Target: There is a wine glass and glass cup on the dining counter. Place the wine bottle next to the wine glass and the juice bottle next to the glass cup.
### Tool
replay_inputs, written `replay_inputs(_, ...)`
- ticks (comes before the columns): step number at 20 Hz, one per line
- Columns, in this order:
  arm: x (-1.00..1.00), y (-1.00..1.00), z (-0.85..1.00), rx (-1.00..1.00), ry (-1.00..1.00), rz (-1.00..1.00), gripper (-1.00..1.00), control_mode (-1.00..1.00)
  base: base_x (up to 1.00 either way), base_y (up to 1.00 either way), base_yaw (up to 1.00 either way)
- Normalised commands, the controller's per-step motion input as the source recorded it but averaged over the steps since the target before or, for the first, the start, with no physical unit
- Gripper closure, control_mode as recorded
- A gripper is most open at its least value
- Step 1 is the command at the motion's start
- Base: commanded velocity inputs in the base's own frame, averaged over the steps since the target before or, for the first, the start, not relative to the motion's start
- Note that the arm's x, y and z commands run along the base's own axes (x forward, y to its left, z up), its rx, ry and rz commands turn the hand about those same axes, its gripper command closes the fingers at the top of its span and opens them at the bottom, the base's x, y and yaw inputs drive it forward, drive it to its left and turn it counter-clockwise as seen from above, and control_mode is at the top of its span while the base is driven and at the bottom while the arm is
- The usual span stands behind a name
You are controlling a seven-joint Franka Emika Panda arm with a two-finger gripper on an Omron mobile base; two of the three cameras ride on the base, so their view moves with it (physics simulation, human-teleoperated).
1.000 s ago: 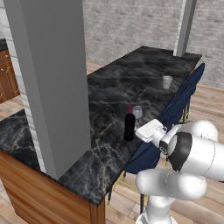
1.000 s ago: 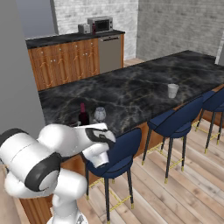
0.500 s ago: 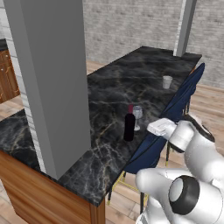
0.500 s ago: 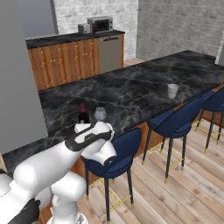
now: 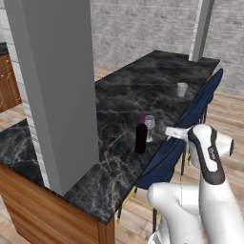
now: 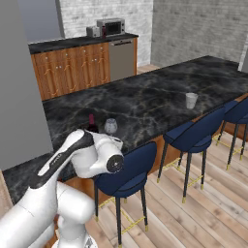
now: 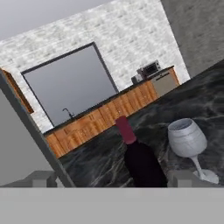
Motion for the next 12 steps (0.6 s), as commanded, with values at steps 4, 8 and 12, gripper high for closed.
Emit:
replay_inputs(4, -0.38, 0.12, 0.14, -0.14, 0.28, -0.03, -1.00, -1.00, 0.00, 0.00, 0.00)
replay_inputs(8, -0.29, 0.04, 0.14, -0.19, 0.26, -0.08, -1.00, -1.00, 0.00, 0.00, 0.00)
replay_inputs(12, -0.31, 0.03, 0.12, -0.17, 0.25, -0.13, -1.00, -1.00, 0.00, 0.00, 0.00)
